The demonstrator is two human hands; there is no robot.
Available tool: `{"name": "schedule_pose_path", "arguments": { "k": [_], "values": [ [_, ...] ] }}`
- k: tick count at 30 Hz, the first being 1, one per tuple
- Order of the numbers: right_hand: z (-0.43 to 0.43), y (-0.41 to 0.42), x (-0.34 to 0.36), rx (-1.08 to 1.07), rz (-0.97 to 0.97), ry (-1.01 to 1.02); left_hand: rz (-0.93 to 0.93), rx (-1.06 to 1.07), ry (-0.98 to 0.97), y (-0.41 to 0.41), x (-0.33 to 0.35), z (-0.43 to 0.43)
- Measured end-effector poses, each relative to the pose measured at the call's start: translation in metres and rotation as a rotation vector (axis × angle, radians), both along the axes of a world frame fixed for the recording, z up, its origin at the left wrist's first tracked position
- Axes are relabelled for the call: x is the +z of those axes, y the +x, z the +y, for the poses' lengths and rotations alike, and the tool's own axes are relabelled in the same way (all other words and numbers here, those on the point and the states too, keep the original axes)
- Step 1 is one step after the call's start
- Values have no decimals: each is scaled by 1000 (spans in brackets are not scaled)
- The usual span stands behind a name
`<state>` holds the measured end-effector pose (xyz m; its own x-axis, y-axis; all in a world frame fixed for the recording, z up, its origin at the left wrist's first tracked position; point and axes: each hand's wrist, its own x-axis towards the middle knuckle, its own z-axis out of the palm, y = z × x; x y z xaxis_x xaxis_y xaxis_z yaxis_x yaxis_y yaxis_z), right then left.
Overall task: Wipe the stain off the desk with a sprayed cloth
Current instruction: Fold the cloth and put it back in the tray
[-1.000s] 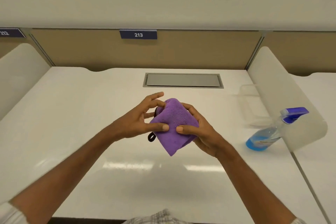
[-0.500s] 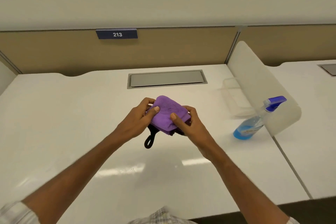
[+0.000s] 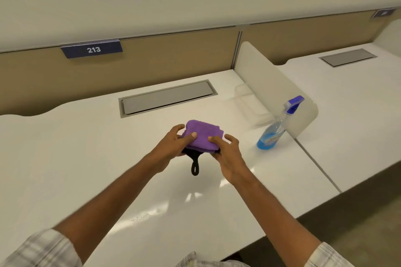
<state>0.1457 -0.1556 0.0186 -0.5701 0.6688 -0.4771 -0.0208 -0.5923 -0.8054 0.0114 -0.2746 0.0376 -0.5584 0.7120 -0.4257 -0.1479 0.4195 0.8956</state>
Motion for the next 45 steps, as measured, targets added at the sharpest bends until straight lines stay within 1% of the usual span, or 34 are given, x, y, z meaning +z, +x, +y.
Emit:
{"name": "schedule_pose_path", "arguments": {
  "k": [1,3,6,8,12,15,19,25,27,30,34,39,43,45],
  "values": [
    [9,-3,-1,-45,-30,36,-55,-17,32,0,0,10],
    [27,-9,-3,-106,-103,143,-105,-42,86,2,2,32],
    [56,-21,-3,-182,-187,313,-109,-23,122,3,2,75],
    [79,-29,1,-217,-183,398,-103,-10,135,2,5,107],
    [135,-47,9,-260,-92,420,-145,61,211,-9,9,171],
    [174,-62,7,-303,-55,416,-118,74,224,-23,8,219],
    [220,-84,-6,-492,-62,418,-66,55,201,-39,-1,278],
    [283,-114,-29,-685,-139,501,75,-46,143,-53,-26,350],
    [302,-120,-37,-729,-165,488,169,-84,136,-58,-33,367],
    [326,-125,-53,-780,-186,412,274,-142,95,-67,-44,383],
    [337,-128,-75,-760,-247,342,425,-244,-22,-80,-56,391],
    [346,-129,-94,-716,-271,235,655,-340,-111,-90,-60,392],
    [353,-128,-101,-725,-305,226,711,-410,-111,-92,-65,397],
    [354,-128,-105,-693,-335,243,764,-426,-113,-92,-71,397]
  ]
}}
